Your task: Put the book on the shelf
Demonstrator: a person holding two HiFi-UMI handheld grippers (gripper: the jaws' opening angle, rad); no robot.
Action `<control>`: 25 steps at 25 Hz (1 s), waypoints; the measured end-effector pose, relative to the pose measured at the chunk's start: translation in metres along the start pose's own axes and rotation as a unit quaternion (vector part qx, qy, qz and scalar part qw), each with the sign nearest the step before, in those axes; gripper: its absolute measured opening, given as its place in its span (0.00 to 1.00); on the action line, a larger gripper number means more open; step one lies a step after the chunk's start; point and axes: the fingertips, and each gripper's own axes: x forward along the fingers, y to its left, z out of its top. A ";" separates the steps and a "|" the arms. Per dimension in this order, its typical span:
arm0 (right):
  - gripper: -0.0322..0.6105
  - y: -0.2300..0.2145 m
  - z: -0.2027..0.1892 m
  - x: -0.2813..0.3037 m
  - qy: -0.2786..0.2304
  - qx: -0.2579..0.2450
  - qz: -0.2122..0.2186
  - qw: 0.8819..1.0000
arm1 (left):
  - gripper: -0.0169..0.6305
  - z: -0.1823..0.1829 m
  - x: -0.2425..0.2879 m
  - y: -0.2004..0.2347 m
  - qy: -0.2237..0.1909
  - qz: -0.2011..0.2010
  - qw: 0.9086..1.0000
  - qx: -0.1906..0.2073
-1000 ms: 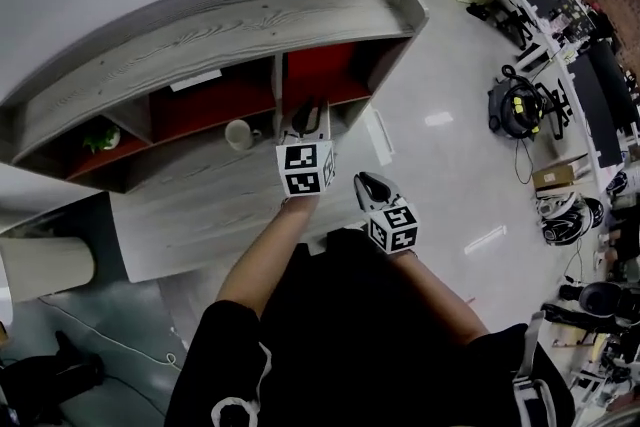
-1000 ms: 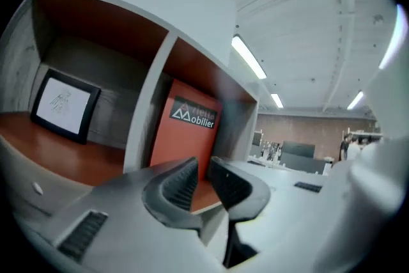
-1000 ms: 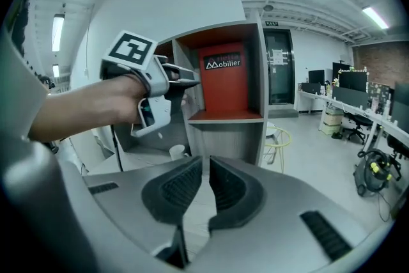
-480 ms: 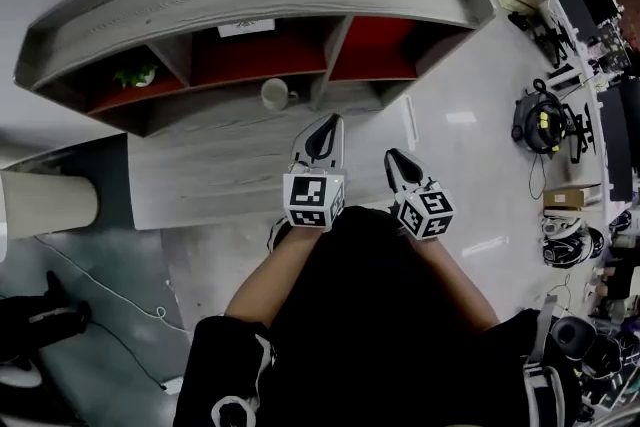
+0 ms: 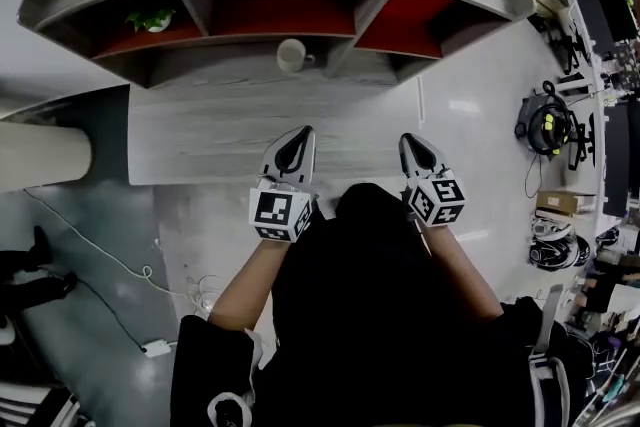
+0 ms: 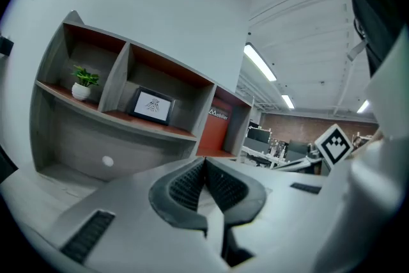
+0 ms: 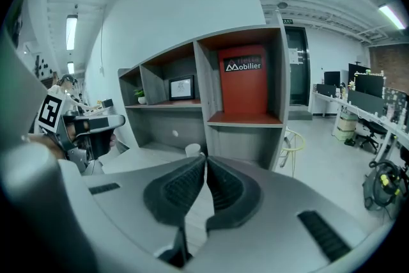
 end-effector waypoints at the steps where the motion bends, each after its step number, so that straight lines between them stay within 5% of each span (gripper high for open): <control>1: 0.07 0.004 0.000 -0.001 -0.001 -0.005 0.007 1.000 | 0.05 -0.006 -0.008 -0.001 0.003 0.008 1.000 -0.001; 7: 0.06 0.020 -0.003 -0.030 -0.015 -0.041 0.050 0.998 | 0.05 -0.037 -0.062 -0.029 -0.002 0.064 0.997 -0.032; 13: 0.06 0.006 -0.029 -0.102 -0.039 -0.054 0.076 0.995 | 0.05 -0.064 -0.096 -0.095 -0.008 0.101 0.995 -0.013; 22: 0.06 -0.056 -0.132 -0.253 -0.061 -0.055 0.062 0.995 | 0.04 -0.124 -0.164 -0.249 -0.016 0.105 0.994 0.000; 25: 0.06 -0.072 -0.167 -0.294 -0.061 -0.020 0.061 0.996 | 0.04 -0.142 -0.188 -0.297 -0.015 0.115 0.993 -0.003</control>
